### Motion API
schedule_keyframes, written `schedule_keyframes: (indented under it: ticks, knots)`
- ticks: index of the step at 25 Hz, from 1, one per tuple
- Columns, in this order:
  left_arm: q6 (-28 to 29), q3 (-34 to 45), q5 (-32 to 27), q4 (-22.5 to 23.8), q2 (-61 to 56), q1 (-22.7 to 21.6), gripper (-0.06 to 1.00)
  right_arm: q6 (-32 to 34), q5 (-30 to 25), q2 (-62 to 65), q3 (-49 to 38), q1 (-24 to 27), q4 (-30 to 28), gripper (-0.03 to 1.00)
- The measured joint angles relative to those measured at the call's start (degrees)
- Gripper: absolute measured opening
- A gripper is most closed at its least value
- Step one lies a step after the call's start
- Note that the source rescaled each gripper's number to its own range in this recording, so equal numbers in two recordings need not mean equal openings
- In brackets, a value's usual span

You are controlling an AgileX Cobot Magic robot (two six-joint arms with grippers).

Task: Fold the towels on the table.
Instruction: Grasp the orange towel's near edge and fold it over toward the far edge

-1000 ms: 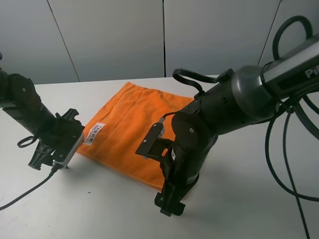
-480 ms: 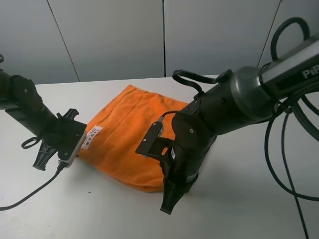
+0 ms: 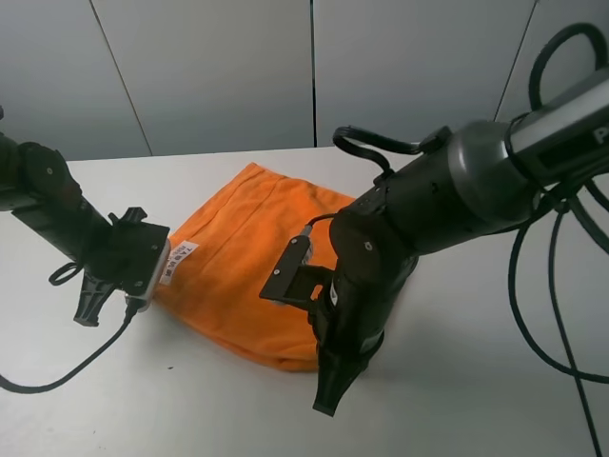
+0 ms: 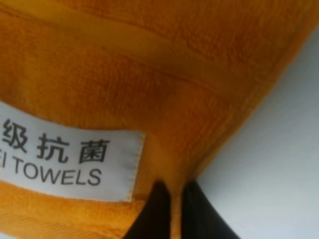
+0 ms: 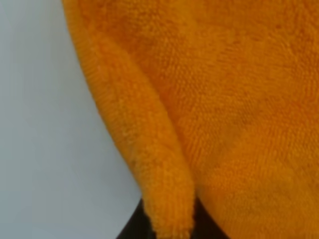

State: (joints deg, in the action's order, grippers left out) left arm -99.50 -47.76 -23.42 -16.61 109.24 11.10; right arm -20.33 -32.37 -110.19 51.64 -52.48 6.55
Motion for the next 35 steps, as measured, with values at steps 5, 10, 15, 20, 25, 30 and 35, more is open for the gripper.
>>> schedule_keyframes:
  ticks: [5, 10, 15, 20, 25, 30, 35]
  knots:
    - [0.46, 0.10, -1.37, -0.50, -4.51, 0.00, 0.00, -0.63, -2.03, 4.88, -0.19, 0.00, -3.61, 0.00]
    - [6.67, 0.10, -1.72, -0.91, -9.38, 0.00, 0.00, -0.87, -3.66, 8.49, -0.19, 0.00, -7.90, 0.00]
    - [15.50, 0.10, -3.20, -1.22, -13.76, 2.71, 0.00, -0.50, -7.39, 10.81, -0.19, 3.65, -9.08, 0.00]
    - [25.02, 0.10, -2.43, 3.56, -17.07, 9.65, 0.00, -0.10, -9.22, 15.26, -0.19, 8.79, -11.81, 0.00]
    - [38.74, 0.10, 0.49, 15.89, -17.33, 13.17, 0.00, 2.20, -9.49, 17.81, -0.22, 11.42, -17.76, 0.00]
    - [50.18, -1.38, 2.55, 25.01, -17.33, 13.54, 0.00, 5.57, -9.25, 17.81, -0.22, 11.97, -25.51, 0.00]
    - [54.80, -4.27, 4.50, 29.56, -17.33, 13.54, 0.00, 10.60, -8.18, 17.81, -0.22, 11.97, -34.22, 0.00]
